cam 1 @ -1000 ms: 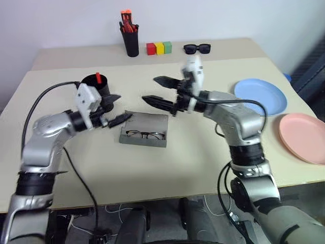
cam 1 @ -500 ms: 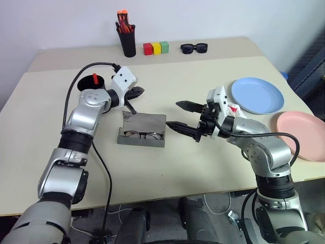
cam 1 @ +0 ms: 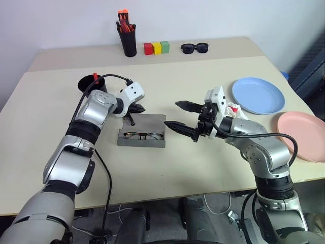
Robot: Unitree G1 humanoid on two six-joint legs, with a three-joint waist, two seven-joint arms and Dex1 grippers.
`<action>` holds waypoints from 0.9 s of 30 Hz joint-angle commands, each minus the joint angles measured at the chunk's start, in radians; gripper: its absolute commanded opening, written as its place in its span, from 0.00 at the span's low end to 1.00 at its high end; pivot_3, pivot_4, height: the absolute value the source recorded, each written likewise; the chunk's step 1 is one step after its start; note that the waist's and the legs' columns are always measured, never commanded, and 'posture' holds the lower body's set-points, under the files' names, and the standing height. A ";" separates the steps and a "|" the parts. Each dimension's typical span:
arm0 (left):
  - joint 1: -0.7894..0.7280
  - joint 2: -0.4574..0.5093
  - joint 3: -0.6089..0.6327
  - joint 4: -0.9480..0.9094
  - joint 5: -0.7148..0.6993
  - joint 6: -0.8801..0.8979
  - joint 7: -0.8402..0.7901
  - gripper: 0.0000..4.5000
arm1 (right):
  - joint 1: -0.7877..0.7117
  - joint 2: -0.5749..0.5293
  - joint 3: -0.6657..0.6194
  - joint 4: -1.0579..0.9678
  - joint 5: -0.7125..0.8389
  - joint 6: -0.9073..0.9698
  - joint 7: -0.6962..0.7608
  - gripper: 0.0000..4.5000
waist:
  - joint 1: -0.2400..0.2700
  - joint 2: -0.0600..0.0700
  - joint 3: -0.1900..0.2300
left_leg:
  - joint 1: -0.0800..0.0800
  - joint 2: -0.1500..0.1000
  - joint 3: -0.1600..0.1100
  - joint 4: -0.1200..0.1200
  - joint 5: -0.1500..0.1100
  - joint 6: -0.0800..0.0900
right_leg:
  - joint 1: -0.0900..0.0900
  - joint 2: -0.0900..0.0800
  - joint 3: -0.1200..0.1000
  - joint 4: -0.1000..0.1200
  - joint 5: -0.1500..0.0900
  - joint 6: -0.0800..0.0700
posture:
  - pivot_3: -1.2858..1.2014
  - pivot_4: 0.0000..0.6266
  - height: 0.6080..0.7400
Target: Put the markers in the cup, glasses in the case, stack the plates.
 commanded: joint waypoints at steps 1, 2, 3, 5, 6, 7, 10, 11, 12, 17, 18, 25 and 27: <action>0.026 0.059 -0.004 -0.129 -0.003 0.026 -0.099 0.01 | -0.007 -0.010 -0.009 -0.026 0.013 -0.028 0.001 1.00 | -0.002 0.000 0.000 | 0.000 0.000 0.000 0.000 0.000 0.000 | 0.000 0.000 0.000 0.000 0.000 0.000 | 0.52 0.24 1.00; 0.044 0.069 -0.004 -0.162 -0.006 0.043 -0.115 0.01 | -0.008 -0.011 -0.008 -0.021 0.011 -0.031 0.001 1.00 | -0.003 0.000 0.000 | 0.000 0.000 0.000 0.000 0.000 0.000 | 0.000 0.000 0.000 0.000 0.000 0.000 | 0.52 0.24 1.00; 0.069 0.085 -0.007 -0.209 -0.011 0.064 -0.138 0.01 | -0.011 -0.012 -0.006 -0.016 0.006 -0.036 0.001 1.00 | -0.003 0.000 0.000 | 0.000 0.000 0.000 0.000 0.000 0.000 | 0.000 0.000 0.000 0.000 0.000 0.000 | 0.52 0.24 1.00; 0.125 0.113 -0.006 -0.318 -0.031 0.125 -0.180 0.01 | -0.015 -0.012 -0.002 -0.007 0.002 -0.043 0.000 1.00 | -0.003 0.000 0.000 | 0.001 0.000 0.000 0.000 0.000 0.000 | 0.000 0.000 0.000 0.001 0.000 0.000 | 0.52 0.24 1.00; 0.152 0.127 -0.007 -0.367 -0.037 0.148 -0.191 0.01 | -0.016 -0.013 0.001 -0.004 -0.003 -0.048 0.000 1.00 | -0.002 0.000 0.000 | 0.000 0.000 0.000 0.000 0.000 0.000 | 0.000 0.000 0.000 0.001 0.000 0.000 | 0.52 0.24 1.00; 0.178 0.140 -0.008 -0.415 -0.041 0.169 -0.200 0.01 | -0.017 -0.015 0.003 -0.003 -0.006 -0.051 0.000 1.00 | -0.002 0.000 0.000 | 0.001 0.000 0.000 0.000 0.000 0.000 | 0.000 0.000 0.000 0.001 0.000 0.000 | 0.52 0.24 1.00; 0.259 0.176 0.004 -0.556 -0.068 0.251 -0.205 0.01 | -0.016 -0.020 0.008 0.001 -0.009 -0.057 0.005 1.00 | -0.002 0.000 0.000 | 0.002 0.000 0.000 0.000 0.000 0.000 | 0.000 0.000 0.000 0.001 0.000 0.000 | 0.52 0.24 1.00; 0.281 0.186 0.008 -0.585 -0.073 0.266 -0.201 0.01 | -0.017 -0.022 0.008 0.004 -0.010 -0.059 0.005 1.00 | -0.002 0.000 0.000 | 0.002 0.000 0.000 0.000 0.000 0.000 | 0.000 0.000 0.000 0.001 0.000 0.000 | 0.52 0.24 1.00; 0.307 0.196 0.016 -0.615 -0.076 0.277 -0.191 0.01 | -0.020 -0.023 0.009 0.007 -0.010 -0.061 0.004 1.00 | -0.002 0.000 0.000 | 0.002 0.000 0.000 0.000 0.000 0.000 | 0.000 0.000 0.000 0.001 0.000 0.000 | 0.52 0.24 1.00; 0.392 0.237 0.045 -0.742 -0.073 0.278 -0.139 0.01 | -0.028 -0.024 0.016 0.017 -0.011 -0.071 0.006 1.00 | -0.002 0.000 0.000 | 0.002 0.001 0.000 0.000 0.000 0.000 | 0.000 0.000 0.000 0.001 0.000 0.000 | 0.52 0.24 1.00; 0.406 0.242 0.055 -0.768 -0.076 0.285 -0.126 0.01 | -0.029 -0.023 0.018 0.019 -0.012 -0.072 0.007 1.00 | -0.003 0.000 0.000 | 0.002 0.001 0.000 0.000 0.000 0.000 | 0.000 0.000 0.000 0.001 0.000 0.000 | 0.52 0.24 1.00; 0.377 0.109 0.257 -0.769 -0.182 0.209 0.087 0.06 | -0.055 -0.018 -0.001 0.088 -0.059 -0.124 -0.034 1.00 | 0.008 0.000 0.000 | 0.001 0.000 0.000 0.001 0.000 0.000 | 0.000 0.000 0.000 0.001 0.000 0.000 | 0.52 0.24 1.00; 0.365 0.080 0.305 -0.780 -0.235 0.192 0.093 0.20 | -0.067 -0.030 -0.017 0.120 -0.088 -0.154 -0.057 1.00 | 0.012 0.000 0.000 | 0.001 0.000 0.000 0.002 0.000 0.000 | 0.001 0.000 0.000 0.001 0.000 0.000 | 0.52 0.24 1.00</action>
